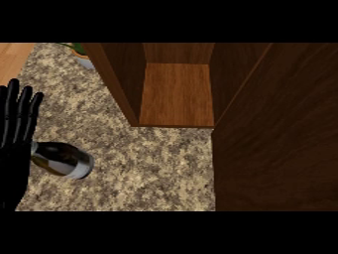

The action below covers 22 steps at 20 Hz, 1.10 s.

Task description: Pick up the wine, place it into the cabinet and close the cabinet

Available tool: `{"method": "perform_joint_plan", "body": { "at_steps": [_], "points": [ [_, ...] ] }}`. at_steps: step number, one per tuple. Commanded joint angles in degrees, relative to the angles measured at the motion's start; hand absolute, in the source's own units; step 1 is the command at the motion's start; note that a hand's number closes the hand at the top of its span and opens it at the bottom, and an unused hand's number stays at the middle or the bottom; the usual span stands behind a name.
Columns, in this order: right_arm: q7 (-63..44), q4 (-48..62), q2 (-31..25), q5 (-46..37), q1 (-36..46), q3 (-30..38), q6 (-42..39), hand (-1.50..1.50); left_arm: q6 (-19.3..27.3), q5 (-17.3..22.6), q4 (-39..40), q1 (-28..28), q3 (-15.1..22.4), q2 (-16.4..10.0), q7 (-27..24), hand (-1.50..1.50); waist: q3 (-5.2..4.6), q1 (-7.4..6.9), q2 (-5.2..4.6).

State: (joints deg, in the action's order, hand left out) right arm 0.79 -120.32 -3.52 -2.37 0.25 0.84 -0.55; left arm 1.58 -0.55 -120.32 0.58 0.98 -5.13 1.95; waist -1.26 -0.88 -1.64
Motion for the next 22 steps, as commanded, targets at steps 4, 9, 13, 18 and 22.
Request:
{"method": "perform_joint_plan", "body": {
  "at_steps": [4, 9, 13, 18, 22],
  "points": [
    [0.7, -4.5, 0.3, 1.9, -7.7, -3.5, -3.6, -1.50, 7.7, -4.9, -0.8, 1.5, 0.2, 4.9, 2.5, -1.50, 1.29, 1.24, 1.78],
    [-5.8, -6.7, -3.4, 11.3, -11.3, -6.7, -12.3, -1.50, 15.1, 13.2, 0.0, 3.0, -0.1, 5.1, 6.4, -1.50, 1.18, 1.47, 1.88],
    [-12.0, -11.3, -5.7, 16.2, -10.2, -3.3, -12.9, -1.50, 21.6, 8.8, -5.7, -0.4, 4.9, 5.1, 14.1, -1.50, 1.29, 1.11, 1.74],
    [-20.5, -19.7, -4.3, 16.1, -9.6, -6.1, -9.3, -1.50, 25.0, 5.8, -3.9, -6.1, 6.0, 5.1, 17.3, -1.50, 1.25, 1.16, 1.68],
    [-21.6, -19.7, -4.9, 17.5, -9.2, -4.6, -10.2, -1.50, 29.9, -1.1, -8.8, -10.6, 8.0, 5.1, 26.3, -1.50, 1.29, 1.11, 1.68]
  ]
}}
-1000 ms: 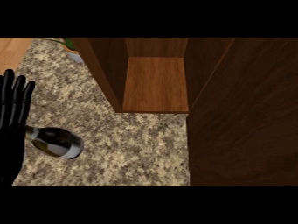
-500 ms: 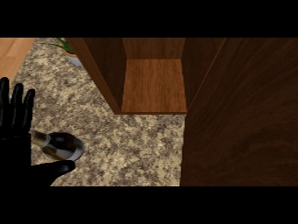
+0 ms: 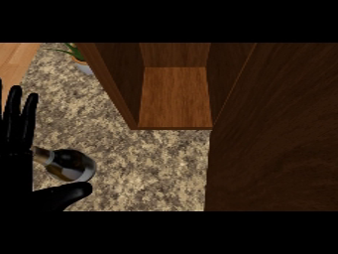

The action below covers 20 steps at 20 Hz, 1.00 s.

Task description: Pick up the wine, place it into the cabinet and close the cabinet

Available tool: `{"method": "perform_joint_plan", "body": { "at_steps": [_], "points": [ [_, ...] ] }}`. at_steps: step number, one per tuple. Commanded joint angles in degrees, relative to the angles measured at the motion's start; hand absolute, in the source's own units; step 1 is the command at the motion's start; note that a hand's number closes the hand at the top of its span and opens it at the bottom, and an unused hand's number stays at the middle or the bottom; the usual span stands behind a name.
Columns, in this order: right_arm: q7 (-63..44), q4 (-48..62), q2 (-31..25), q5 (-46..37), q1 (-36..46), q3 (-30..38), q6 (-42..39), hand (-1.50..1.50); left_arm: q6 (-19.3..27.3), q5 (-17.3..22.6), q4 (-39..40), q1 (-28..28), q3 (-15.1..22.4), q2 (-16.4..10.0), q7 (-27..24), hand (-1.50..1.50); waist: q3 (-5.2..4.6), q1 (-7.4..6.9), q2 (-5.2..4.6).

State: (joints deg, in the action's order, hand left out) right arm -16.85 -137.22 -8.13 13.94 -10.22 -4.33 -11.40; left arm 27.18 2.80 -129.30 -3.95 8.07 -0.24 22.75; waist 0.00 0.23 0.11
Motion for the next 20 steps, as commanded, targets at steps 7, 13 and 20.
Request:
{"method": "perform_joint_plan", "body": {
  "at_steps": [7, 13, 20],
  "points": [
    [-10.0, -7.9, 0.6, -0.7, 4.3, -1.9, 4.0, -1.50, 6.3, -7.4, -3.7, -6.9, 0.3, -0.1, 12.2, -1.50, 0.00, -0.07, -0.02],
    [-15.5, -8.5, 0.0, -0.3, 10.5, -0.8, 7.6, -1.50, 8.0, -11.5, -8.2, -6.5, -0.5, -1.9, 17.8, -1.50, -0.01, -0.28, -0.01],
    [-13.5, -8.4, -0.9, 2.4, 6.8, 2.0, 4.6, -1.50, 6.1, -10.8, -13.8, 0.1, -3.2, -3.4, 18.9, -1.50, 0.01, -0.15, 0.00]
  ]
}}
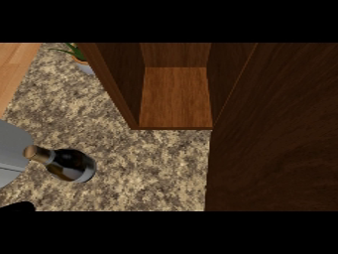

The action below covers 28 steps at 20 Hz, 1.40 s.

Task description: Pick up the wine, place it into the cabinet and close the cabinet

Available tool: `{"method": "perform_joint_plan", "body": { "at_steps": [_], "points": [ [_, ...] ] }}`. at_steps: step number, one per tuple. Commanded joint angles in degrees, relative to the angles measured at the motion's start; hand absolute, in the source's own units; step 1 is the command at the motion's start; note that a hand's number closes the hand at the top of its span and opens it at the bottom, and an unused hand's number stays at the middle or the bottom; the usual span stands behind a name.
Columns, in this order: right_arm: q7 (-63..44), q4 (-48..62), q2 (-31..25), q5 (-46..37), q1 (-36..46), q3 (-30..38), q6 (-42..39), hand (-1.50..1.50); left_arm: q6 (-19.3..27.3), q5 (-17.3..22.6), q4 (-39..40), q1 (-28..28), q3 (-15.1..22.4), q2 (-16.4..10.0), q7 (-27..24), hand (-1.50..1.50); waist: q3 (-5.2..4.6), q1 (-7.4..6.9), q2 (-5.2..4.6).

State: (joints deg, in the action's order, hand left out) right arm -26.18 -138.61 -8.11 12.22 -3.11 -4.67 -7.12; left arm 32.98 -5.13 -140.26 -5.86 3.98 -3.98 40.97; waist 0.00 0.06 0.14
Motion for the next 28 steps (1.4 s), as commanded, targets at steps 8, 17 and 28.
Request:
{"method": "perform_joint_plan", "body": {
  "at_steps": [8, 17, 28],
  "points": [
    [-5.0, -9.4, -1.0, 2.4, -1.2, 2.8, 0.7, -1.50, -2.9, 7.0, -0.4, 3.0, -10.5, -2.3, -1.2, -1.50, -0.02, 0.19, -0.02],
    [-6.7, -9.2, 0.1, 1.2, 1.1, 0.6, 1.8, -1.50, -8.1, 16.5, 4.6, 7.8, -19.8, -2.3, -5.8, -1.50, -0.04, 0.07, -0.02],
    [-8.0, -12.2, -0.1, 2.4, -0.8, 1.4, 0.7, -1.50, -18.6, 23.9, 12.6, 17.6, -20.9, 3.1, -17.1, -1.50, -0.03, 0.29, 0.06]
  ]
}}
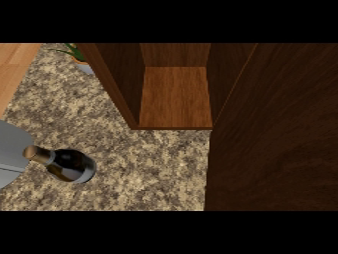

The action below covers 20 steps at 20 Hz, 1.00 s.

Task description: Pick up the wine, place it into the cabinet and close the cabinet

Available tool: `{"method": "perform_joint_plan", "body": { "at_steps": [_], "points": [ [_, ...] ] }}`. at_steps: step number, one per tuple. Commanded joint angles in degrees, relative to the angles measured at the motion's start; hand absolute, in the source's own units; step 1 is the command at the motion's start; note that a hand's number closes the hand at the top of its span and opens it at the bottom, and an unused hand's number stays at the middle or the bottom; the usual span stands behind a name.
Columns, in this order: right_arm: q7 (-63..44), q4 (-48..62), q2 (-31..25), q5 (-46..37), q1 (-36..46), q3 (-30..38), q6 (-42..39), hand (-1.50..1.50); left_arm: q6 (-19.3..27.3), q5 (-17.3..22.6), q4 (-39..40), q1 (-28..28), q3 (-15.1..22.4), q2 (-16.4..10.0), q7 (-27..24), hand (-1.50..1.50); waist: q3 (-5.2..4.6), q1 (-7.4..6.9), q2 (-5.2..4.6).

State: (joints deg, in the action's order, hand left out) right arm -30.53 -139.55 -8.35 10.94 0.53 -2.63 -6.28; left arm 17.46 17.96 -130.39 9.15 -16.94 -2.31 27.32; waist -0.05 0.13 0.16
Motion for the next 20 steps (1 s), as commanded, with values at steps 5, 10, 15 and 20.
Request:
{"method": "perform_joint_plan", "body": {
  "at_steps": [5, 10, 15, 20],
  "points": [
    [-5.8, -3.3, 0.6, 2.3, 6.0, 0.3, 2.8, -1.50, -6.4, 4.6, 7.9, 2.8, -2.0, 0.9, -6.8, -1.50, 0.01, -0.39, -0.10],
    [-7.0, -10.8, 2.0, 1.8, -0.4, -1.9, 2.4, -1.50, -9.3, 3.8, 17.9, 1.6, -4.2, 1.5, -15.6, -1.50, -0.01, 0.32, 0.02],
    [-8.9, -13.5, -0.8, 4.9, -0.6, 1.7, 1.3, -1.50, -8.2, 2.1, 22.0, 3.2, -2.0, 2.3, -21.4, -1.50, 0.04, 0.60, 0.06],
    [-9.1, -10.5, 0.8, 3.2, 1.9, 0.6, 2.7, -1.50, -11.1, 4.3, 26.7, 2.1, -3.8, 1.3, -23.4, -1.50, 0.03, 0.14, -0.04]
  ]
}}
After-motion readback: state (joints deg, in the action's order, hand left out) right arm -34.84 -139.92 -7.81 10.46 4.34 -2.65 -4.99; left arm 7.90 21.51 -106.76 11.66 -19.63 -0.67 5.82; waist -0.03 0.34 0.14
